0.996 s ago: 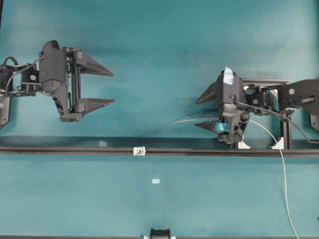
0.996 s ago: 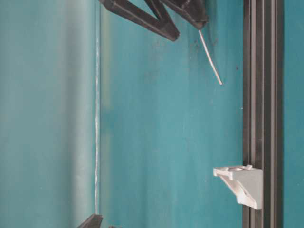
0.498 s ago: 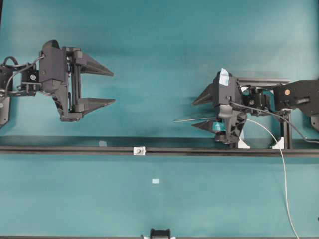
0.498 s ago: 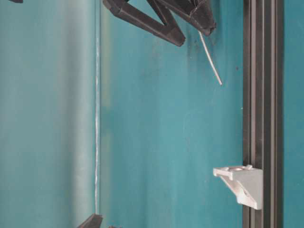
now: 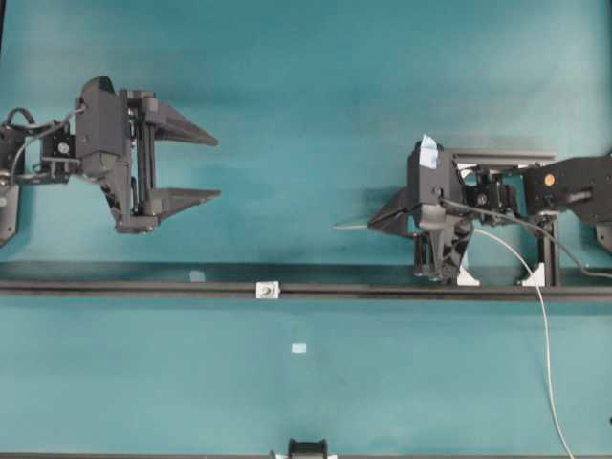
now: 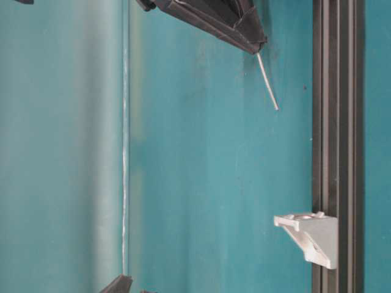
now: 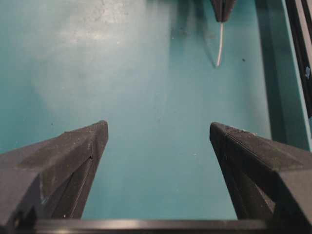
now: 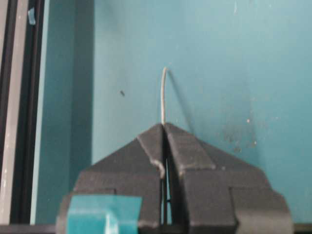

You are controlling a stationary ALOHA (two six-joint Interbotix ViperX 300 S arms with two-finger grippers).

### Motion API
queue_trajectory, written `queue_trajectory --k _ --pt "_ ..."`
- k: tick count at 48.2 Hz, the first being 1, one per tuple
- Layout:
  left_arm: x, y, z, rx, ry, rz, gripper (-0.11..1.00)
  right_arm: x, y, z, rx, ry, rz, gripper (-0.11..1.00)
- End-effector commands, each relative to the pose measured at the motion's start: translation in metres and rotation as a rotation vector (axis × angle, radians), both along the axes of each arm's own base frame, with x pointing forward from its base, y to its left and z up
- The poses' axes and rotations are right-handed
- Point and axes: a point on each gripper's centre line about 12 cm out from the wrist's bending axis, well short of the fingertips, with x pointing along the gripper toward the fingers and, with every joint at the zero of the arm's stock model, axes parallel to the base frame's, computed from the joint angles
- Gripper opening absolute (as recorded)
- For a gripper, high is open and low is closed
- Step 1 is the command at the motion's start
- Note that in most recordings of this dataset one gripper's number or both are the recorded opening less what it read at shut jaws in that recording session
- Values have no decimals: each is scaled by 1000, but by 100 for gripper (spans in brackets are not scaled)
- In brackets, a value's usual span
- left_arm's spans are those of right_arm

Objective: Insert the wire into the hole on the left side and pull it with the left arm.
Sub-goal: 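Close the right gripper on the white wire near its tip, then pull the wire out of the clamp and carry it toward the rail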

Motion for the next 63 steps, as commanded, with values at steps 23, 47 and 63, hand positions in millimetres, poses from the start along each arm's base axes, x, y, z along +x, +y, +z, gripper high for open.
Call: queue_trajectory --k 23,47,63 --pt "4 2 7 -9 -27 10 72 2 -1 30 1 -78 -1 3" --pt "14 3 23 -26 -71 20 72 -13 -1 81 7 -87 1 3" --pt "20 2 28 -39 -51 20 72 -28 -2 105 9 -123 4 3"
